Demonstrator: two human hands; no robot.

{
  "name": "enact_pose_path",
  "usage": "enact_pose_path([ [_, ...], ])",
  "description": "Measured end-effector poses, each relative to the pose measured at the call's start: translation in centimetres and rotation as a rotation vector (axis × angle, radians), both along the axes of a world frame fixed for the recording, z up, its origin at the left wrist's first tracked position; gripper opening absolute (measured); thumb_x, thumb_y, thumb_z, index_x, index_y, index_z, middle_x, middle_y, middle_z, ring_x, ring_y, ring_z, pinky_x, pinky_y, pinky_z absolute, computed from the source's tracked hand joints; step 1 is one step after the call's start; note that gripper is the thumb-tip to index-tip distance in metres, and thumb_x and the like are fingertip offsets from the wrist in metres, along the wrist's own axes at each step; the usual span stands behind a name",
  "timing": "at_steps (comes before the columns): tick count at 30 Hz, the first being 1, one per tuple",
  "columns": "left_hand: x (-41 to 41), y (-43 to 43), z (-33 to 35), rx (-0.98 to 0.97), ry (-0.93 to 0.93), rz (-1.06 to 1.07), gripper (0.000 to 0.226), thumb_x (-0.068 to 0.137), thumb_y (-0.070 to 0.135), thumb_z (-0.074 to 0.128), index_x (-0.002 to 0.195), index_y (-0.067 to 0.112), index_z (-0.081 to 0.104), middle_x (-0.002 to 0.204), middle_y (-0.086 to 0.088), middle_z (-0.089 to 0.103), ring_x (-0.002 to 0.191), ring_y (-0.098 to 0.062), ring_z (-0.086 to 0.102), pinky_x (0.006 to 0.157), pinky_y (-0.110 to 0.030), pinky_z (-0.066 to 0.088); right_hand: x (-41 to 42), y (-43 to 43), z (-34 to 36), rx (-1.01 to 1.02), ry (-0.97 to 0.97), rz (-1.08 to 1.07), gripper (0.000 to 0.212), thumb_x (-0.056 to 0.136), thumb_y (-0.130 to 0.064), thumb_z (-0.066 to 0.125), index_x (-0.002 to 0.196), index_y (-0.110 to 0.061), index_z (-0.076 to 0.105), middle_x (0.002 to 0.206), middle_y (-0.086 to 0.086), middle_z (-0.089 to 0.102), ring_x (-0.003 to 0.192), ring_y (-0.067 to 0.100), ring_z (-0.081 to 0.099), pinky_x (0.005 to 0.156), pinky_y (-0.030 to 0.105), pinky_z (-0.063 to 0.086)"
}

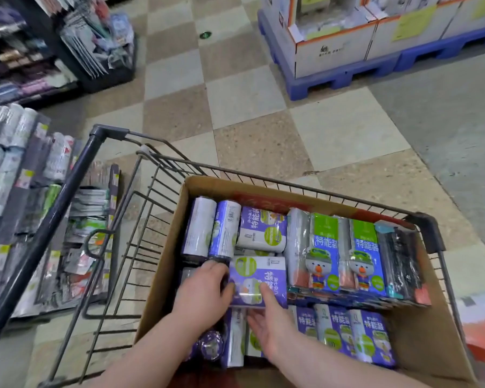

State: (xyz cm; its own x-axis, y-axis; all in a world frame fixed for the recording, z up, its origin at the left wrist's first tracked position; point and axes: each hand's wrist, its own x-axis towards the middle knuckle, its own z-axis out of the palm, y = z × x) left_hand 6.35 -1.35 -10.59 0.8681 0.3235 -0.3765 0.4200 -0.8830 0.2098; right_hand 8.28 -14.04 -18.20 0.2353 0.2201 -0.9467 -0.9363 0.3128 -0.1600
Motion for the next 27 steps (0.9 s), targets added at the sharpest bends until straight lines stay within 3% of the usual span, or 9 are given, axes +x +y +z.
enact_pose_path([
  [5,2.3,-0.2,0.6,-0.015,-0.159,0.027,0.029,0.09,0.03,0.051,0.112,0.014,0.061,0.113,-0.004,0.058,0.104,-0.027,0.059,0.082,-0.036,0.049,0.1,-2.9,3.5,-0.202,-0.304,0.187,0.044,0.076,-0.027,0.077,0.106,-0.013,0.048,0.098,0.012,0.067,0.08,0.029,0.069,0.075,0.042,0.059],
  [8,3.8,-0.9,0.5,-0.012,-0.23,-0.057,0.024,0.083,0.02,0.055,0.102,0.009,0.065,0.104,-0.008,0.06,0.093,-0.033,0.062,0.071,-0.038,0.053,1.5,-5.1,5.9,-0.185,-0.46,0.234,0.034,0.088,-0.021,0.068,0.113,-0.017,0.045,0.099,0.007,0.062,0.069,0.02,0.061,0.052,0.025,0.053],
  [10,5.3,-1.7,0.7,0.001,-0.223,-0.118,0.028,0.084,0.019,0.053,0.107,0.01,0.064,0.11,-0.008,0.059,0.101,-0.033,0.059,0.075,-0.039,0.05,2.8,-6.5,6.5,-0.179,-0.525,0.211,0.037,0.089,-0.023,0.065,0.12,-0.016,0.046,0.1,0.007,0.063,0.07,0.018,0.058,0.057,0.027,0.051],
  [13,8.0,-2.8,0.0,0.046,-0.135,-0.249,0.038,0.089,0.02,0.047,0.126,0.012,0.056,0.126,-0.008,0.052,0.119,-0.03,0.048,0.093,-0.037,0.043,4.8,-8.4,6.9,-0.234,-0.555,0.17,0.037,0.089,-0.025,0.065,0.119,-0.013,0.047,0.103,0.011,0.062,0.073,0.021,0.059,0.069,0.036,0.051],
  [16,10.9,-3.0,-1.1,0.19,0.056,-0.33,0.045,0.093,0.026,0.048,0.137,0.015,0.043,0.14,-0.006,0.04,0.132,-0.026,0.034,0.106,-0.036,0.032,6.9,-10.6,6.4,-0.279,-0.557,0.104,0.03,0.091,-0.025,0.064,0.113,-0.01,0.051,0.099,0.01,0.063,0.071,0.022,0.062,0.057,0.029,0.05],
  [18,12.5,-3.0,-1.8,0.264,0.143,-0.342,0.05,0.093,0.03,0.048,0.139,0.013,0.039,0.145,-0.009,0.036,0.138,-0.029,0.027,0.112,-0.039,0.027,7.7,-12.0,5.4,-0.294,-0.538,0.076,0.029,0.09,-0.027,0.065,0.11,-0.009,0.055,0.105,0.014,0.067,0.085,0.034,0.067,0.063,0.033,0.054],
  [20,13.8,-3.0,-2.4,0.328,0.197,-0.32,0.055,0.092,0.034,0.048,0.141,0.011,0.036,0.146,-0.011,0.035,0.14,-0.031,0.026,0.113,-0.041,0.025,8.2,-13.2,4.6,-0.279,-0.512,0.024,0.031,0.088,-0.027,0.067,0.111,-0.011,0.055,0.106,0.017,0.068,0.093,0.039,0.068,0.068,0.038,0.057],
  [24,15.1,-3.3,-3.4,0.444,0.259,-0.34,0.066,0.09,0.034,0.046,0.148,0.01,0.024,0.143,-0.01,0.038,0.131,-0.029,0.036,0.107,-0.039,0.031,8.5,-14.9,3.6,-0.279,-0.475,-0.044,0.025,0.088,-0.022,0.068,0.105,-0.01,0.052,0.102,0.019,0.068,0.076,0.032,0.068,0.051,0.03,0.053],
  [27,15.7,-3.2,-3.3,0.529,0.282,-0.405,0.06,0.088,0.037,0.048,0.141,0.012,0.037,0.134,-0.008,0.041,0.123,-0.027,0.041,0.099,-0.036,0.037,8.6,-15.4,3.0,-0.278,-0.462,-0.053,0.024,0.088,-0.02,0.068,0.103,-0.01,0.053,0.1,0.02,0.068,0.074,0.033,0.067,0.057,0.035,0.056],
])
